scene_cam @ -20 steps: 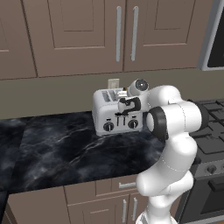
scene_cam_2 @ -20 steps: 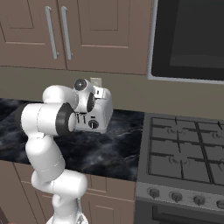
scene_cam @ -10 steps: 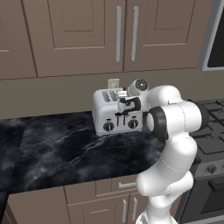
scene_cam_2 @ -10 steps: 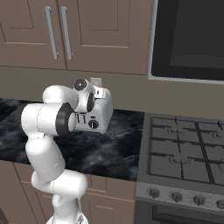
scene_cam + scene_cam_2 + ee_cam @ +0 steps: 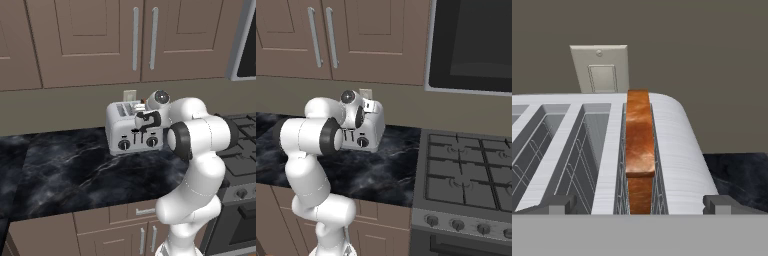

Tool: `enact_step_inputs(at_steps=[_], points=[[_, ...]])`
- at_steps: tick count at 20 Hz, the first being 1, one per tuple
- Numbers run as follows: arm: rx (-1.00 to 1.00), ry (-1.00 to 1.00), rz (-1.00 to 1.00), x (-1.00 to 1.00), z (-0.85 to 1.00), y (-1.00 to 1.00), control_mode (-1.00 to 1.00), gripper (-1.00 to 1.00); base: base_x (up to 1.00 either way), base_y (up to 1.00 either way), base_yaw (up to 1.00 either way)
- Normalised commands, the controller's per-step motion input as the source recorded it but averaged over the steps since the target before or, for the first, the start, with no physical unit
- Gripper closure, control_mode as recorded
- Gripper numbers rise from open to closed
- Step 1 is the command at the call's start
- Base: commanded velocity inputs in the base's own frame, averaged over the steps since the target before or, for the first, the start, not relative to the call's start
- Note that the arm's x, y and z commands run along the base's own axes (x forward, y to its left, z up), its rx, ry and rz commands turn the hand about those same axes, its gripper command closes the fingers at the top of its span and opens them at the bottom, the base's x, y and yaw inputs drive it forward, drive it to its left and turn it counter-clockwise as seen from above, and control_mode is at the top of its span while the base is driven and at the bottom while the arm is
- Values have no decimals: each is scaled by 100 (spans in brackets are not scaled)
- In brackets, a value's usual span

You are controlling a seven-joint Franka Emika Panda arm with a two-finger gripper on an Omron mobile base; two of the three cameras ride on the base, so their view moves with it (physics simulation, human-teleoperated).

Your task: Start the toaster. Once the lever pops up, take the bread to the plate on the dining counter.

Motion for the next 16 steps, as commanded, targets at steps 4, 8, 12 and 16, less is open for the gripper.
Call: enact_step_inputs(at_steps=[4, 8, 12, 16], points=[[0, 0, 0, 0, 0, 0, -100, -100, 0, 0, 0], [0, 0, 0, 0, 0, 0, -100, -100, 0, 0, 0], [0, 0, 0, 0, 0, 0, -100, -100, 0, 0, 0], [0, 0, 0, 0, 0, 0, -100, -100, 0, 0, 0]])
